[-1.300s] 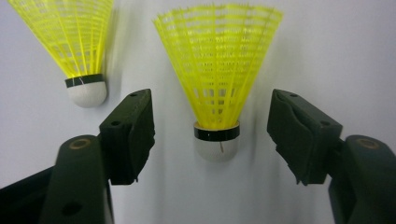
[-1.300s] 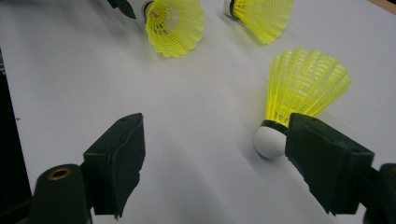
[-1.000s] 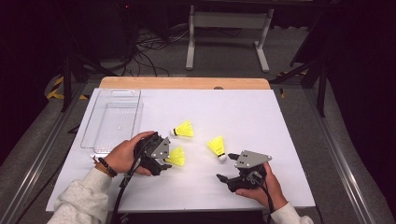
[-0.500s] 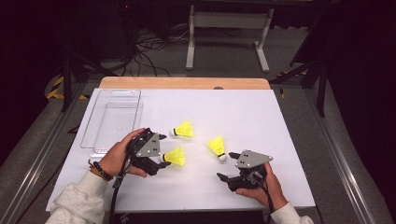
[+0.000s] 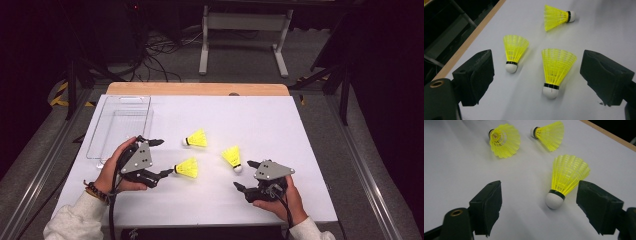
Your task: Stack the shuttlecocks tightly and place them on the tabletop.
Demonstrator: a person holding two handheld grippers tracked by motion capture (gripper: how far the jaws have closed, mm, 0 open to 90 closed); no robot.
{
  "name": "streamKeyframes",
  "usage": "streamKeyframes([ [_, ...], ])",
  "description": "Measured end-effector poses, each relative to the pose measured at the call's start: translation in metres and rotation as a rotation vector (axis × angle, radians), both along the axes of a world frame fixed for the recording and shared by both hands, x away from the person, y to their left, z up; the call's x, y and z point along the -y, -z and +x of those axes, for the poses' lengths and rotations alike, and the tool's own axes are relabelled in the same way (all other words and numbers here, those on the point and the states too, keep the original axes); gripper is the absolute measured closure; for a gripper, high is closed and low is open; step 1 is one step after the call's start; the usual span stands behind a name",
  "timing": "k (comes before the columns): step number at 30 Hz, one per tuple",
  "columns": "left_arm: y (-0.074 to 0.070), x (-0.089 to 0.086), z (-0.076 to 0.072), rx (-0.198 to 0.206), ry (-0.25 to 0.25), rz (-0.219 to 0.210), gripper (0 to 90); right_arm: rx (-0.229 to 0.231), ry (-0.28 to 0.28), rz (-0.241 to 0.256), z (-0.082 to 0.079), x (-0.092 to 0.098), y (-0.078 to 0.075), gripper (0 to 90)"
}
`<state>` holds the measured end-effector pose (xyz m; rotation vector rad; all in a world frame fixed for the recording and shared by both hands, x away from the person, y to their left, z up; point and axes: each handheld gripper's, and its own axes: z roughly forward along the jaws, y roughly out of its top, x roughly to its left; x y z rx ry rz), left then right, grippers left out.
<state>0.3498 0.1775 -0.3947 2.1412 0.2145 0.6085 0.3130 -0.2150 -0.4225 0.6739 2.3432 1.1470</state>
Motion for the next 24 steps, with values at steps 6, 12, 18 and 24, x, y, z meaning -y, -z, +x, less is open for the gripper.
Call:
streamKeyframes([
  [6,0.000,-0.017,-0.013,0.037,-0.035,-0.008,12.6,0.029,0.018,0.014,-0.001,0.002,-0.002,22.1],
  [12,0.002,-0.033,-0.021,0.050,-0.072,-0.052,12.3,0.085,0.039,0.052,-0.002,0.006,-0.003,23.5],
  [18,0.011,-0.044,-0.031,0.062,-0.109,-0.053,12.6,0.084,0.038,0.090,-0.002,0.007,-0.003,26.2],
  [24,0.020,-0.053,-0.038,0.037,-0.129,-0.098,12.5,0.085,0.068,0.086,0.000,0.007,-0.002,22.7],
])
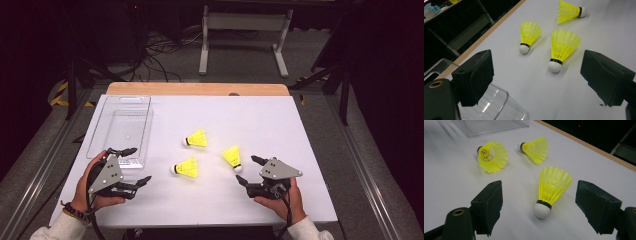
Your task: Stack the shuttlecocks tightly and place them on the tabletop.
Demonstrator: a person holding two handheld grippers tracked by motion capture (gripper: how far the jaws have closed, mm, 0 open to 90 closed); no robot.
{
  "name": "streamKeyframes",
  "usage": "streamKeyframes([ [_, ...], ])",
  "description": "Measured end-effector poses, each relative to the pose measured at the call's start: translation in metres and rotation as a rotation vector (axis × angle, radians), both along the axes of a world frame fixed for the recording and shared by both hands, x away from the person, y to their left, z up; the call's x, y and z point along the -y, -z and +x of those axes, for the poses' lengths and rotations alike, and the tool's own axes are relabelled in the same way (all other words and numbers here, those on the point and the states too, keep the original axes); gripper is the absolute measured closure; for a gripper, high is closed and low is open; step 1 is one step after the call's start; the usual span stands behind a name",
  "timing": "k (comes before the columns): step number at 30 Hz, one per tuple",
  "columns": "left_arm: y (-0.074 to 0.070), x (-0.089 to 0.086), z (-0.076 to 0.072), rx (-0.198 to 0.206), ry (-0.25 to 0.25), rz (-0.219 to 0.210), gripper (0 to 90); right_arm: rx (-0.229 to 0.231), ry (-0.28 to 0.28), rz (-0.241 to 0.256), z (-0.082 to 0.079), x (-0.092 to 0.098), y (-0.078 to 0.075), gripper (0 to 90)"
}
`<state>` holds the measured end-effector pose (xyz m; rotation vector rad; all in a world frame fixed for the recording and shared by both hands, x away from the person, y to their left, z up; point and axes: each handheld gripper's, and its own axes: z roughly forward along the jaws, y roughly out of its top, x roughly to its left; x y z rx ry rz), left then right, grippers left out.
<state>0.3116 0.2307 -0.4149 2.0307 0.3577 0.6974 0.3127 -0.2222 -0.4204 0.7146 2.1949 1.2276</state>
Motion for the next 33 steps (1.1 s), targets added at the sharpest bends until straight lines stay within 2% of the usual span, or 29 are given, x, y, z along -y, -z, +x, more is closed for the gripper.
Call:
streamKeyframes([
  [4,0.013,-0.008,-0.009,-0.035,-0.024,-0.016,12.1,-0.005,0.000,0.000,0.001,0.000,0.000,22.4],
  [10,0.021,-0.020,-0.019,-0.063,-0.047,-0.027,11.3,-0.008,-0.003,-0.012,0.002,-0.003,-0.001,22.4],
  [14,0.024,-0.027,-0.023,-0.093,-0.055,-0.063,10.7,-0.015,-0.001,-0.012,0.003,-0.005,-0.001,22.4],
  [22,0.025,-0.031,-0.024,-0.102,-0.063,-0.086,7.1,-0.030,-0.015,-0.010,0.013,-0.016,-0.007,20.4],
  [27,0.026,-0.031,-0.023,-0.103,-0.064,-0.081,4.7,-0.046,-0.021,-0.002,0.025,-0.024,-0.012,17.7],
  [33,0.027,-0.031,-0.023,-0.102,-0.060,-0.080,4.1,-0.030,-0.035,-0.001,0.035,-0.035,-0.018,17.2],
])
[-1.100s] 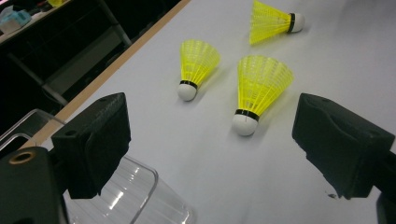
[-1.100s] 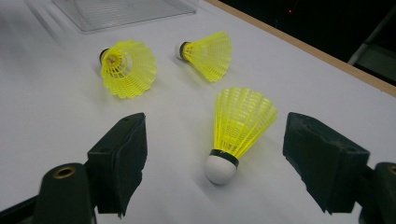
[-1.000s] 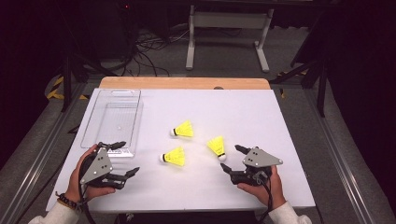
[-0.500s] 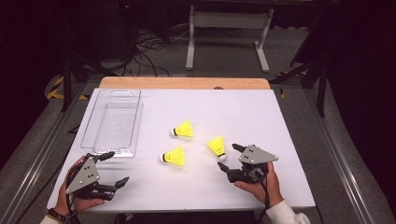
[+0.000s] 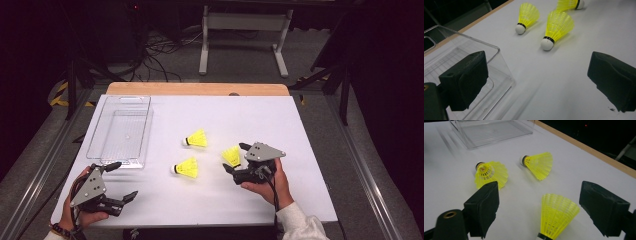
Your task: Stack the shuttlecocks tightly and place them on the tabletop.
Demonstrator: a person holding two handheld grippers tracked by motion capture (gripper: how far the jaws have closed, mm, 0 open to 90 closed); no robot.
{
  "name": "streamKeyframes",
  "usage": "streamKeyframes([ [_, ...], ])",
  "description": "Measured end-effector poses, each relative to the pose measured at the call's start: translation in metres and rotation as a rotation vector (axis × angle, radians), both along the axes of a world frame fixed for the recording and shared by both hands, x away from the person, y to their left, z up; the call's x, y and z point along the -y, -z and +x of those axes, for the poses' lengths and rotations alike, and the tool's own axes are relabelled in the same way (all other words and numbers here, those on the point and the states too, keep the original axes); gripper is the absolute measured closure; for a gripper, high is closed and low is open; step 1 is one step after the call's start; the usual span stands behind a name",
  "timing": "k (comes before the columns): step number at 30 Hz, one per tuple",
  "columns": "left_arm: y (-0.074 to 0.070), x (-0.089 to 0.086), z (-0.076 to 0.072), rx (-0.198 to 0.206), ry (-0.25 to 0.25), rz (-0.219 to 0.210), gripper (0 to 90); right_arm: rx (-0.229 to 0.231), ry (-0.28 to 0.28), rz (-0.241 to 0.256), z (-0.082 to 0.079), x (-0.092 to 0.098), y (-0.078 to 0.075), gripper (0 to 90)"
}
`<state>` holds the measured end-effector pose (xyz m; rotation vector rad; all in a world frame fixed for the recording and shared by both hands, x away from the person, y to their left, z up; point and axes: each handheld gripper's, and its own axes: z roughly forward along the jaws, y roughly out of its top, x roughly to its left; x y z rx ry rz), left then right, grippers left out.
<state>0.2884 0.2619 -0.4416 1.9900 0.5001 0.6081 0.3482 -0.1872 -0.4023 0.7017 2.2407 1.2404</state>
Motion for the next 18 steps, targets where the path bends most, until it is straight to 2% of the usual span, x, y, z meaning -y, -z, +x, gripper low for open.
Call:
streamKeyframes([
  [12,0.002,-0.001,0.000,-0.011,0.006,0.009,4.2,-0.029,-0.045,-0.006,0.023,-0.030,-0.005,21.8],
  [18,0.003,0.000,0.001,-0.015,0.014,0.019,4.2,-0.052,-0.042,-0.018,0.034,-0.047,-0.004,24.7],
])
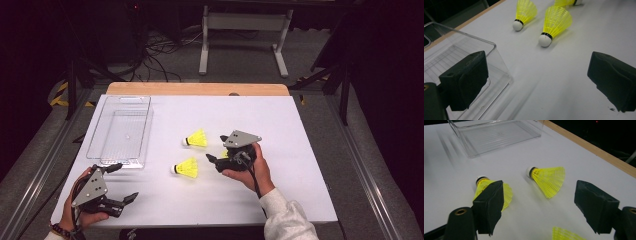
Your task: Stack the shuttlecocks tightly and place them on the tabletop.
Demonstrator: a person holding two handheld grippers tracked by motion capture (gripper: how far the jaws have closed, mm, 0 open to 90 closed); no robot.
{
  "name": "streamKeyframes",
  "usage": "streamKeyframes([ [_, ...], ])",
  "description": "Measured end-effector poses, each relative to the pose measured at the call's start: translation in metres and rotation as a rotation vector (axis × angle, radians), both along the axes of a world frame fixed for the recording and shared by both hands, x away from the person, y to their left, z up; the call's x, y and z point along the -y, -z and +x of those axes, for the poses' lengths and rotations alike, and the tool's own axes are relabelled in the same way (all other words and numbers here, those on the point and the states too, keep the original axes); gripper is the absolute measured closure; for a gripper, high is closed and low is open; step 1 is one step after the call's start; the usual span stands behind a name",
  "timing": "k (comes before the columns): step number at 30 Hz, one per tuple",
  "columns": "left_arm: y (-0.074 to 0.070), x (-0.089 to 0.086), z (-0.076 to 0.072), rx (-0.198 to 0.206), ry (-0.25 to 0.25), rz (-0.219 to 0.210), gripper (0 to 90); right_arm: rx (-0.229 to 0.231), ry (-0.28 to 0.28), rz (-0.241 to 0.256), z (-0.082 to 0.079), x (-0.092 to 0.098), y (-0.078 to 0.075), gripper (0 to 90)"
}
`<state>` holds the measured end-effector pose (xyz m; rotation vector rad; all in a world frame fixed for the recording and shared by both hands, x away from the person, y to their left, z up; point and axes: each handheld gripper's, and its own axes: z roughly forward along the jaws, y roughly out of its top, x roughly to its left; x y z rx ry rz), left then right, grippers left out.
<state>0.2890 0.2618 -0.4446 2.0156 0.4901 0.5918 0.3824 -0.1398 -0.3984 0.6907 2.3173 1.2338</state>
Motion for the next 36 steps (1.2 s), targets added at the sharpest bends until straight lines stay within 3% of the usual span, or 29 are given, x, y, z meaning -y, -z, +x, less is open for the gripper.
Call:
streamKeyframes([
  [12,0.000,0.000,0.000,-0.001,0.005,-0.005,4.2,-0.063,0.014,-0.061,0.025,-0.031,0.012,29.4],
  [14,0.000,0.000,0.000,-0.003,0.005,-0.006,4.3,-0.106,0.016,-0.080,0.035,-0.038,0.018,32.2],
  [18,0.000,0.000,0.000,-0.002,0.008,-0.005,4.3,-0.146,0.022,-0.111,0.042,-0.046,0.025,37.2],
  [22,0.001,0.000,0.000,-0.006,0.011,-0.003,4.3,-0.154,0.030,-0.155,0.046,-0.055,0.028,41.6],
  [28,0.000,-0.001,0.000,-0.003,0.012,-0.003,4.4,-0.170,0.052,-0.178,0.053,-0.058,0.031,50.7],
  [36,0.001,0.000,0.001,-0.011,0.015,-0.003,4.5,-0.196,0.111,-0.174,0.061,-0.055,0.036,39.6],
])
